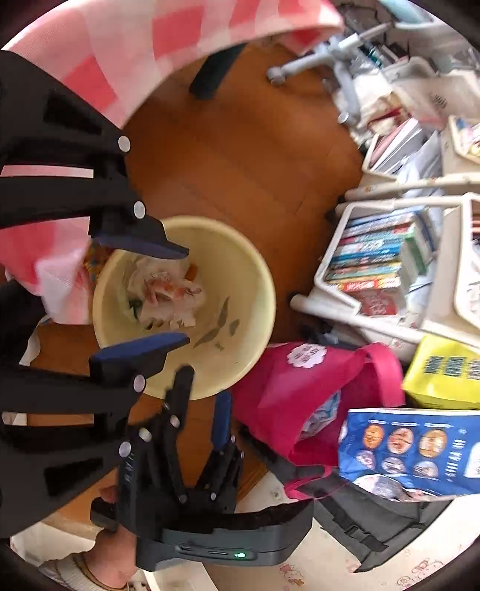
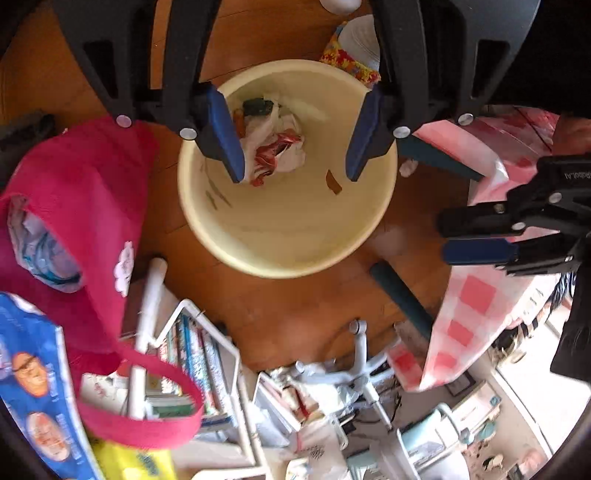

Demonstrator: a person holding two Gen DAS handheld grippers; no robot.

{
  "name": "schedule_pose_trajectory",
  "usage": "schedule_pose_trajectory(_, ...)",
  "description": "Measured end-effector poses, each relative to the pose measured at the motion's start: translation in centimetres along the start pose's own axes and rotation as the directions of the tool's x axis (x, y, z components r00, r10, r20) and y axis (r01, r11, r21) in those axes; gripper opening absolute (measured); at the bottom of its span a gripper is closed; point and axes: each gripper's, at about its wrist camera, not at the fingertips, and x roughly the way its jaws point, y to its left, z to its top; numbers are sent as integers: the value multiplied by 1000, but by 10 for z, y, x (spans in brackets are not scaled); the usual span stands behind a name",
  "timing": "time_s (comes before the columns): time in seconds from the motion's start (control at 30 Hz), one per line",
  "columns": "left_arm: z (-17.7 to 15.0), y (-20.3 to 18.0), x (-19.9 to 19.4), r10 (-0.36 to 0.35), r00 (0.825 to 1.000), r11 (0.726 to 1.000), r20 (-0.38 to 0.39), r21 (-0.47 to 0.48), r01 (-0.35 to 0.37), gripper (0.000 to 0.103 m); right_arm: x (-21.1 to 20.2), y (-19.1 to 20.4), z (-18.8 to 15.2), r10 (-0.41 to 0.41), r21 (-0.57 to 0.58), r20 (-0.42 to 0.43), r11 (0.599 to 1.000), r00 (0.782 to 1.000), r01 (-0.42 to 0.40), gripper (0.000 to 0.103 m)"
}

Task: Collect trash
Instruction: 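Carry wrapper and bag over the yellow bin and open both tools, then move both tools back to the table toward the milk carton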

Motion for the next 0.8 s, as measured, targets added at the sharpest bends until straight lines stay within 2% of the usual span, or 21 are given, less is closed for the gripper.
schedule_pose_trajectory(0.1, -11, 11, -38, 57, 995, 998, 84, -8, -56, 49, -20, 10, 9, 12, 2, 64, 1000, 998, -12, 56)
schedule_pose_trajectory(0.2, -30, 35, -89, 125, 977, 991, 173, -59, -117, 57, -44, 34, 24, 37, -38, 139, 999, 990, -32, 56)
schedule_pose_trajectory(0.27, -52, 58, -128, 201, 953, 977, 226, -117, -179, 60, -61, 60, 39, 67, -80, 194, 995, 979, -52, 58)
schedule_pose_trajectory(0.33, -81, 85, -169, 300, 914, 946, 273, -206, -249, 61, -79, 88, 52, 106, -126, 249, 989, 963, -76, 65)
schedule_pose_trajectory(0.37, -99, 102, -192, 370, 882, 917, 292, -268, -296, 62, -87, 100, 57, 123, -148, 271, 985, 955, -85, 67)
schedule_pose_trajectory(0.4, -119, 122, -214, 455, 839, 871, 299, -343, -351, 65, -94, 116, 63, 147, -174, 287, 980, 947, -100, 68)
schedule_pose_trajectory(0.47, -151, 162, -248, 600, 759, 759, 255, -480, -439, 70, -103, 147, 74, 196, -224, 302, 966, 933, -131, 70)
schedule_pose_trajectory(0.5, -164, 184, -260, 652, 728, 700, 213, -537, -470, 70, -104, 165, 80, 216, -248, 304, 958, 928, -141, 71)
schedule_pose_trajectory(0.53, -178, 209, -273, 690, 705, 642, 164, -589, -491, 70, -105, 183, 85, 237, -275, 304, 949, 923, -153, 72)
schedule_pose_trajectory(0.57, -189, 230, -284, 707, 694, 605, 137, -625, -493, 70, -107, 204, 89, 263, -305, 301, 937, 916, -169, 72)
schedule_pose_trajectory(0.63, -210, 263, -303, 727, 679, 544, 104, -692, -476, 70, -108, 239, 94, 310, -356, 293, 913, 904, -197, 76)
schedule_pose_trajectory(0.67, -220, 275, -311, 722, 685, 529, 102, -719, -450, 70, -106, 261, 96, 334, -386, 286, 898, 898, -212, 77)
schedule_pose_trajectory(0.73, -233, 295, -318, 692, 714, 523, 106, -755, -394, 71, -102, 293, 99, 368, -424, 269, 875, 890, -233, 78)
schedule_pose_trajectory(0.8, -239, 309, -316, 654, 750, 543, 98, -752, -374, 73, -96, 324, 101, 402, -453, 253, 853, 880, -260, 79)
